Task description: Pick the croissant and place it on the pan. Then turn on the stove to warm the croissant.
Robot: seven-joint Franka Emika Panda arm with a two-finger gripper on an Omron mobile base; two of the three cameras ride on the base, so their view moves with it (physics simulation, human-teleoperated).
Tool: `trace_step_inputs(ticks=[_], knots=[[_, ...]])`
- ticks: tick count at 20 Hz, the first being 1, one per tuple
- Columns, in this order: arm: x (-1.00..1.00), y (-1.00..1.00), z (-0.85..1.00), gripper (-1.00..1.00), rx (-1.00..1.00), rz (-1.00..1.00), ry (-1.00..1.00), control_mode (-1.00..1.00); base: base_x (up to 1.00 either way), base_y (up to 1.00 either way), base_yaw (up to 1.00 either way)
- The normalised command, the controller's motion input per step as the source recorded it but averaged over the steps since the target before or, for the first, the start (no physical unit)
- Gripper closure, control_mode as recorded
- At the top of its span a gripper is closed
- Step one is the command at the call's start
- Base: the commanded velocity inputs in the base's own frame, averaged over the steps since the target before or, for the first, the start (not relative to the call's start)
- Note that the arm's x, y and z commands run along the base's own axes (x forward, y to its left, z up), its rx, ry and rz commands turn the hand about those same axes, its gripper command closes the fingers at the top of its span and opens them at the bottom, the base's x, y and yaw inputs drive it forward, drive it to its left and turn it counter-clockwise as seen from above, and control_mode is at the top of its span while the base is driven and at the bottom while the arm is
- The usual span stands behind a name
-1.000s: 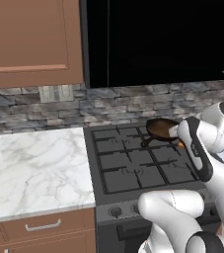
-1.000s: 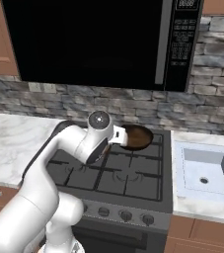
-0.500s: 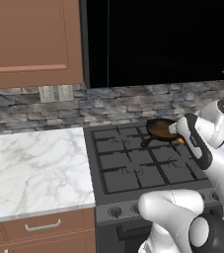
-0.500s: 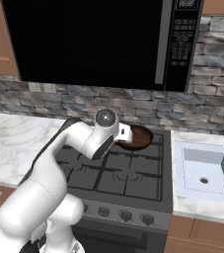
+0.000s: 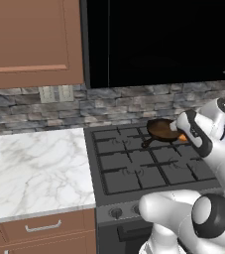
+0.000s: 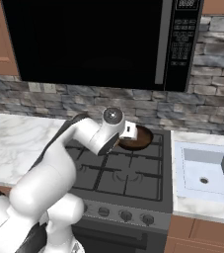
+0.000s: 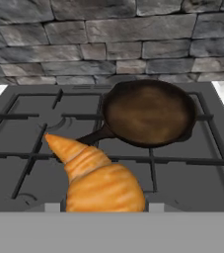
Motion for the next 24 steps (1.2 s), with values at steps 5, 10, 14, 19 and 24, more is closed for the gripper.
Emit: trace_step_inputs(ticks=[5,10,14,19,24], knots=[[0.24,-0.05,-0.12,1.00,0.00,0.00,-0.03,-1.00,0.00,0.00,0.00],[0.29,0.00,-0.07,1.00,0.00,0.00,-0.01,-1.00,0.00,0.00,0.00],[0.29,0.00,-0.04,1.00,0.00,0.00,0.00,-1.00,0.00,0.00,0.00],[0.20,-0.07,-0.06,1.00,0.00,0.00,0.00,-1.00,0.00,0.00,0.00],[0.21,-0.15,-0.07,1.00,0.00,0.00,0.00,-1.00,0.00,0.00,0.00]])
